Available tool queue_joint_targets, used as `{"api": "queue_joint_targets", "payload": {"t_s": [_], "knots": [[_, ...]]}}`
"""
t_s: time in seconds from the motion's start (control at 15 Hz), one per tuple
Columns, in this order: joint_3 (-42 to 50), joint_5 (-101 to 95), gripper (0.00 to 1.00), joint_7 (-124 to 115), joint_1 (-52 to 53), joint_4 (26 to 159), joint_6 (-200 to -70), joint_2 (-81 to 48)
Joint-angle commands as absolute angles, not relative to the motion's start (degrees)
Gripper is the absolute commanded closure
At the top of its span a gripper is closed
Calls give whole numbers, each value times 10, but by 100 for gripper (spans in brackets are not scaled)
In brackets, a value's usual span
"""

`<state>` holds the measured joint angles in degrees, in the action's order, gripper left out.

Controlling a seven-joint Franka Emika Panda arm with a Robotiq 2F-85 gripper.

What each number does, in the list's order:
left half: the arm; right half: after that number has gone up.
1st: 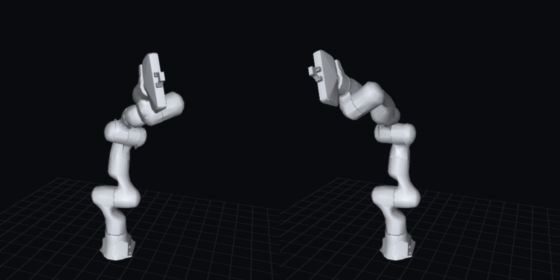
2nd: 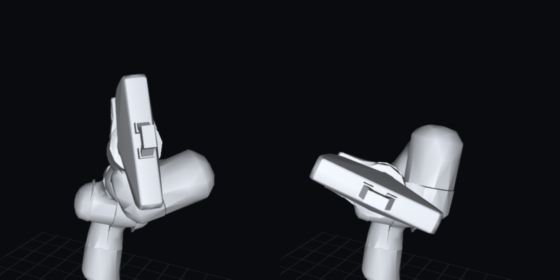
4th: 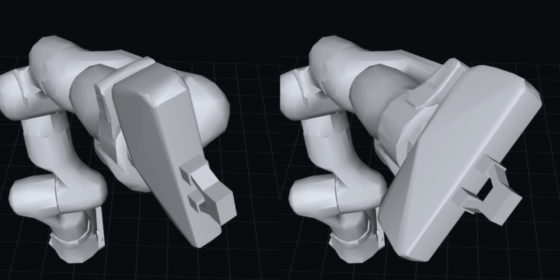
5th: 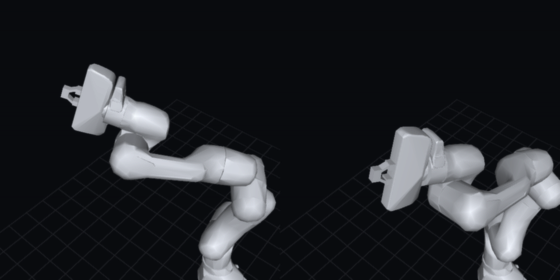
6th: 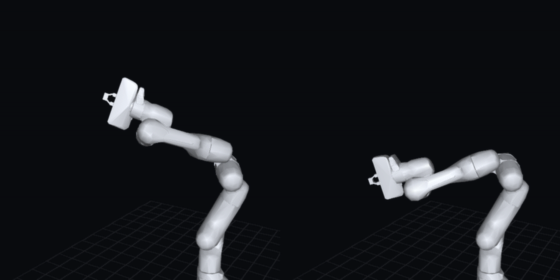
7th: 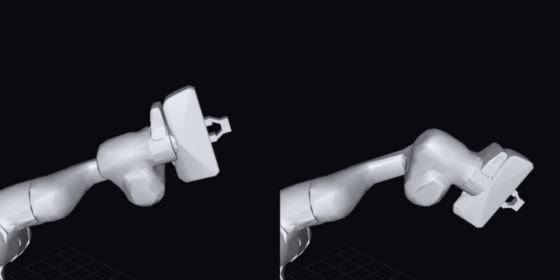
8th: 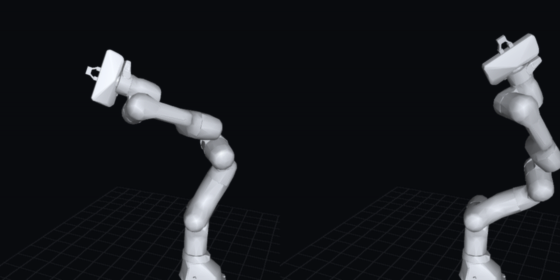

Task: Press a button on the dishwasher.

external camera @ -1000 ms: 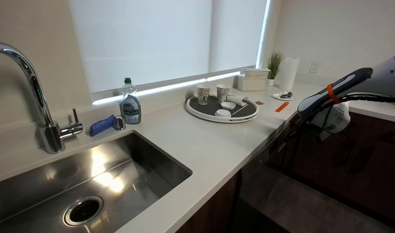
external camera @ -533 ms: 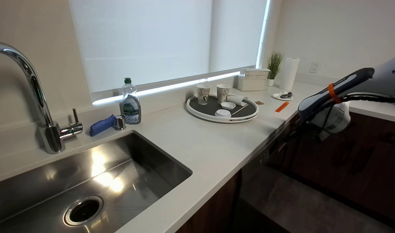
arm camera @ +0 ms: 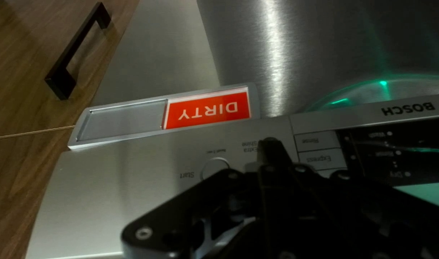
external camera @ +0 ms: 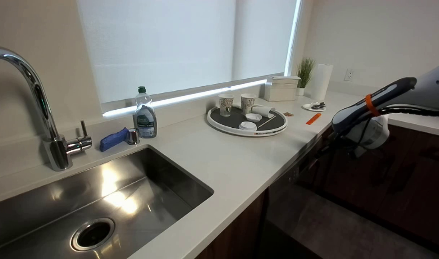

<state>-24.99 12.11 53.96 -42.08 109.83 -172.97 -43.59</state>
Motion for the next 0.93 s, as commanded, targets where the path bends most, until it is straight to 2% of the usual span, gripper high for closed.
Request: {"api": "queue_joint_targets", "payload": {"t_s": [0.0, 0.87], "knots": [[-269, 98, 100, 530, -437, 1091, -1749, -455], [-273, 83, 100, 526, -442, 1086, -1750, -467]]}}
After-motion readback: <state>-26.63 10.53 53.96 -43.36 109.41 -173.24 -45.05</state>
